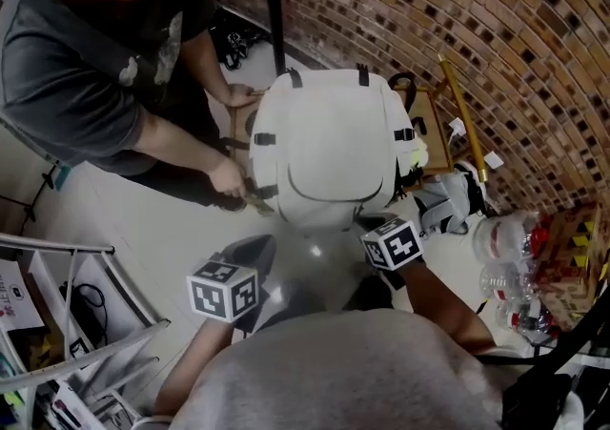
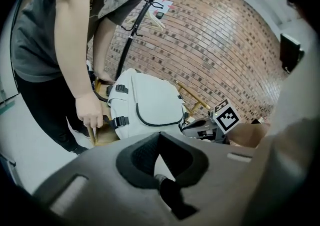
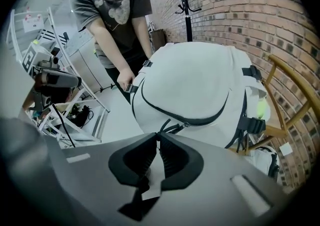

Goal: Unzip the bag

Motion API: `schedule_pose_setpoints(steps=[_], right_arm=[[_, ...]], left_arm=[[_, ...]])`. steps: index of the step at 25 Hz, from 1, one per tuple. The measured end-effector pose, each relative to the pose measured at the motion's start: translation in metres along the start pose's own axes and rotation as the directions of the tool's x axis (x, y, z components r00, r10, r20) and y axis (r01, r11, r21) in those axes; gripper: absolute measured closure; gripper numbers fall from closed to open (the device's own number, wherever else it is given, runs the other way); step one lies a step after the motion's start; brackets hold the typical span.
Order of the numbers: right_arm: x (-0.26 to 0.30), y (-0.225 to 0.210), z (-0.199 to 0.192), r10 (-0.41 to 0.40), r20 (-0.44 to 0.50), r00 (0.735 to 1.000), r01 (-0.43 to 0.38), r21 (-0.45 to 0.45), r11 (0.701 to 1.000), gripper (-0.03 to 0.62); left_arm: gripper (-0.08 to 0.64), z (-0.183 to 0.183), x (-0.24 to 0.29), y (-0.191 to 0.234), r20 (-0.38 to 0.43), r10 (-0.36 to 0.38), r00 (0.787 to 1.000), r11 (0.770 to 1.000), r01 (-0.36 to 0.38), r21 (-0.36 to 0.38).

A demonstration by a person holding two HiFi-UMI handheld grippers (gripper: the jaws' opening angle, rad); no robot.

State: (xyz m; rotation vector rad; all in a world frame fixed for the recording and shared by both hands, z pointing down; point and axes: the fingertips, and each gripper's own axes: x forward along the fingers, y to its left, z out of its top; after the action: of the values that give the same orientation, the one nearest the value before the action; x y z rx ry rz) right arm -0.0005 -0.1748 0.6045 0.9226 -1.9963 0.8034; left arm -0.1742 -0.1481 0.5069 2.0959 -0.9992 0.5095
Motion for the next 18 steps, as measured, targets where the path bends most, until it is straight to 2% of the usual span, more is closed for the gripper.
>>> schedule_pose_setpoints(steps=[5,18], right_arm=[[0.007,0.018,0.008,-0.010,0.017,1.000,0.010,0.024,1.000,0.571],[0.016,0.048,0.034,-0.008,0.036,0.999,0.008,-0.004,1.000,0.571]], left_arm=[[0.559,-0.002,-0.006,0.010,-0.018,-0.031,0.999,0.999,0.032,0.024],[0.559,-0.005,-0.015,0.028,-0.021,-0.062,0.998,0.998,0.062,0.020]])
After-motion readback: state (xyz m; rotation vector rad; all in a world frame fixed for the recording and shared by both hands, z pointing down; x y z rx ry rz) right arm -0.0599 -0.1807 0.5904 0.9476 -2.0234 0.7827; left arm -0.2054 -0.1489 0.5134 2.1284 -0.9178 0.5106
